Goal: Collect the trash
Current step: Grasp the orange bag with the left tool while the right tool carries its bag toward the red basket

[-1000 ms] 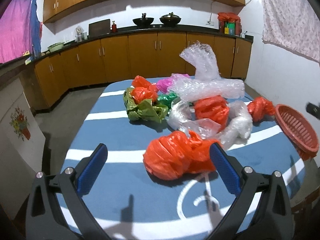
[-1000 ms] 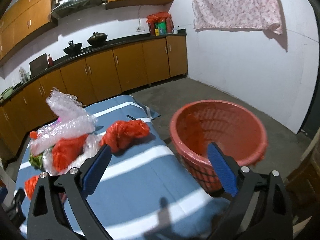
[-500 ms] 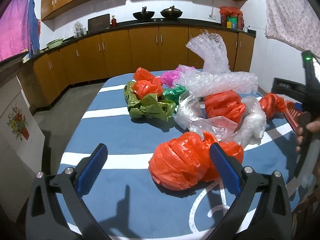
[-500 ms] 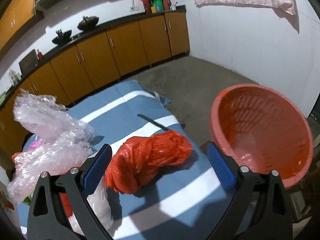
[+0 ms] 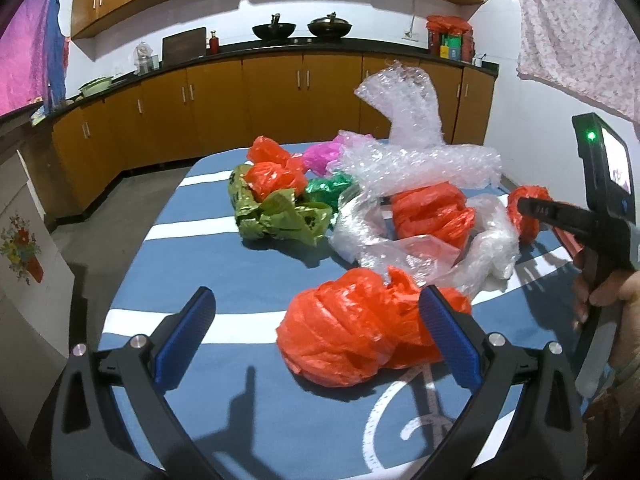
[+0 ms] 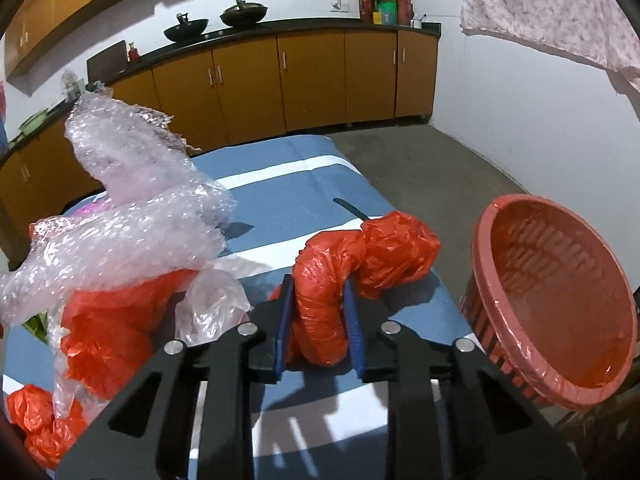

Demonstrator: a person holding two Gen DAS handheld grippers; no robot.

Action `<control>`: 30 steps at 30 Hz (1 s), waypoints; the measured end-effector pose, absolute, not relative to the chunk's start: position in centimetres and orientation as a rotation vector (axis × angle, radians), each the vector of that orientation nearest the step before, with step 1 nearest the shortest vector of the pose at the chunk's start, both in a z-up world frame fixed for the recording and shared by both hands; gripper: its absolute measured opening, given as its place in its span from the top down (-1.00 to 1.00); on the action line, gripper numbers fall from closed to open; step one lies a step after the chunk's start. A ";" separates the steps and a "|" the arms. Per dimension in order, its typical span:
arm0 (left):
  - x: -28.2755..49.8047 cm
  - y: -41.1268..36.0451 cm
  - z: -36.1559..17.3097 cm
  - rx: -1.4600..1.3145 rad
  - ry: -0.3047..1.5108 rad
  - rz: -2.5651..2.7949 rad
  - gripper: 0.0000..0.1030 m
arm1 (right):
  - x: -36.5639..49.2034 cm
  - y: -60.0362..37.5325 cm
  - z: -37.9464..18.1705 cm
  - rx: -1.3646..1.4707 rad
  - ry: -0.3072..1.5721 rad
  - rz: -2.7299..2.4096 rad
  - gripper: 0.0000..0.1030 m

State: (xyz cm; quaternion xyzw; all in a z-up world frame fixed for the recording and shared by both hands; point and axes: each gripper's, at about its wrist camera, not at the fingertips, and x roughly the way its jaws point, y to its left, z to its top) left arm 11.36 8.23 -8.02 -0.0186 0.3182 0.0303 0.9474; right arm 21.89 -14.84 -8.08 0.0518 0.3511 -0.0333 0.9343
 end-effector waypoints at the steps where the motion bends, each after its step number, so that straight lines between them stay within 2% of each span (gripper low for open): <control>1: 11.4 8.1 -7.9 -0.039 0.645 0.053 -0.90 | 21.9 -14.9 -8.0 0.108 0.717 -0.068 0.61; 4: 11.6 7.8 -7.6 -0.035 0.642 0.030 -0.82 | 21.4 -15.4 -7.7 0.122 0.709 -0.063 0.62; 8: 12.4 7.5 -8.2 -0.029 0.681 0.001 -0.50 | 20.5 -16.1 -7.2 0.113 0.695 -0.057 0.63; 12: 12.4 8.2 -8.7 -0.086 0.712 -0.029 -0.41 | 19.5 -16.9 -6.7 0.114 0.682 -0.059 0.63; 14: 12.4 8.0 -8.9 -0.077 0.724 -0.053 -0.08 | 19.1 -17.1 -6.4 0.117 0.677 -0.058 0.63; 16: 12.3 7.6 -9.0 -0.054 0.729 -0.060 0.13 | 18.8 -17.2 -6.2 0.118 0.670 -0.055 0.63; 20: 11.7 7.6 -8.7 -0.046 0.719 -0.065 0.41 | 17.8 -17.2 -5.5 0.121 0.655 -0.044 0.63; 30: 8.7 9.4 -5.7 -0.046 0.652 -0.026 0.49 | 14.6 -17.9 -3.6 0.131 0.619 -0.013 0.63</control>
